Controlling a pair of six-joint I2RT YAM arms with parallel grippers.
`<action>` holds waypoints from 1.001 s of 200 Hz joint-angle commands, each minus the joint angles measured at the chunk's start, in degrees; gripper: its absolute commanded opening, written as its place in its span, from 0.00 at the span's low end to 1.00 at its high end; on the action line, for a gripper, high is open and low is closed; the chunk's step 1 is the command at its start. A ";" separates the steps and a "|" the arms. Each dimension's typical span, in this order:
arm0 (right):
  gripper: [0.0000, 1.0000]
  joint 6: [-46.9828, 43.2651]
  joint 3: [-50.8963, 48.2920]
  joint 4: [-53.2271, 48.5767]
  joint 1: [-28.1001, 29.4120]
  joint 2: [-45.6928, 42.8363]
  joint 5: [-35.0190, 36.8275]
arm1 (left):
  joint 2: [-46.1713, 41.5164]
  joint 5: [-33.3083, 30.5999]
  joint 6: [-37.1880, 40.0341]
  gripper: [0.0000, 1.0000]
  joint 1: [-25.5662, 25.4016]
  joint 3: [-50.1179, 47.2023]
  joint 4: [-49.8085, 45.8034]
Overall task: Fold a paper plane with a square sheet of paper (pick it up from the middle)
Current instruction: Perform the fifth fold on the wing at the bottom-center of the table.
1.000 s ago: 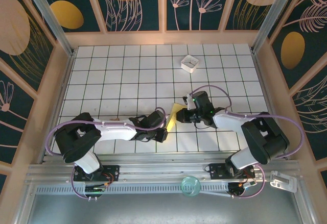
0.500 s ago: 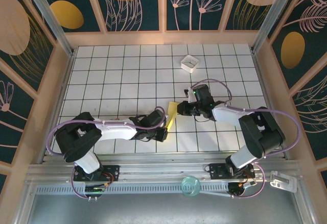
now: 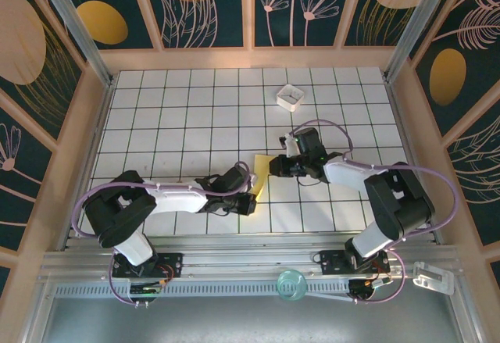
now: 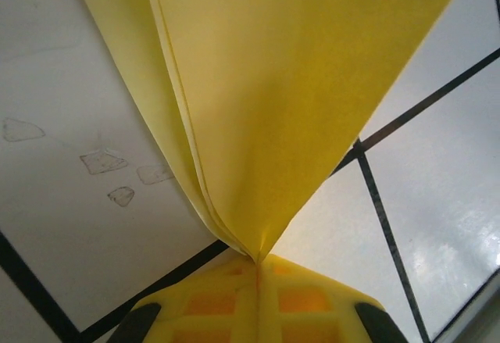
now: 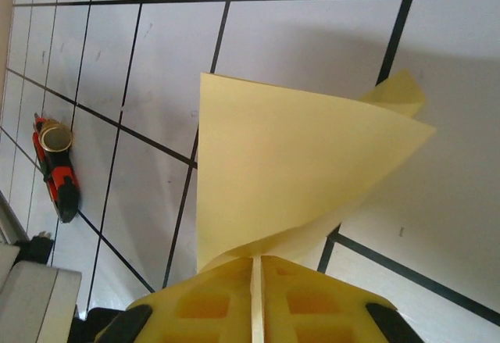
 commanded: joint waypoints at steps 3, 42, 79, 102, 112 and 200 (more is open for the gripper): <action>0.13 -2.07 -0.69 -1.50 -0.68 -4.13 -0.87 | 2.26 13.95 -3.51 0.07 -0.12 -4.13 7.86; 0.16 0.20 -1.19 3.70 -0.51 -3.79 -6.26 | 1.41 21.49 -6.51 0.07 2.17 -7.53 14.13; 0.15 0.77 -0.25 4.73 0.34 -0.46 -5.35 | 2.09 24.29 -9.19 0.06 3.39 -9.51 18.54; 0.16 -0.74 0.47 2.65 -0.04 -1.73 -3.12 | 2.62 24.90 -11.36 0.06 3.98 -10.16 20.94; 0.18 -2.27 1.19 -0.04 -0.77 -3.82 -1.22 | 2.43 24.92 -11.93 0.06 4.37 -10.25 21.14; 0.37 1.03 -2.65 -10.97 3.88 -16.73 11.27 | 1.75 24.82 -10.70 0.06 6.08 -9.78 19.45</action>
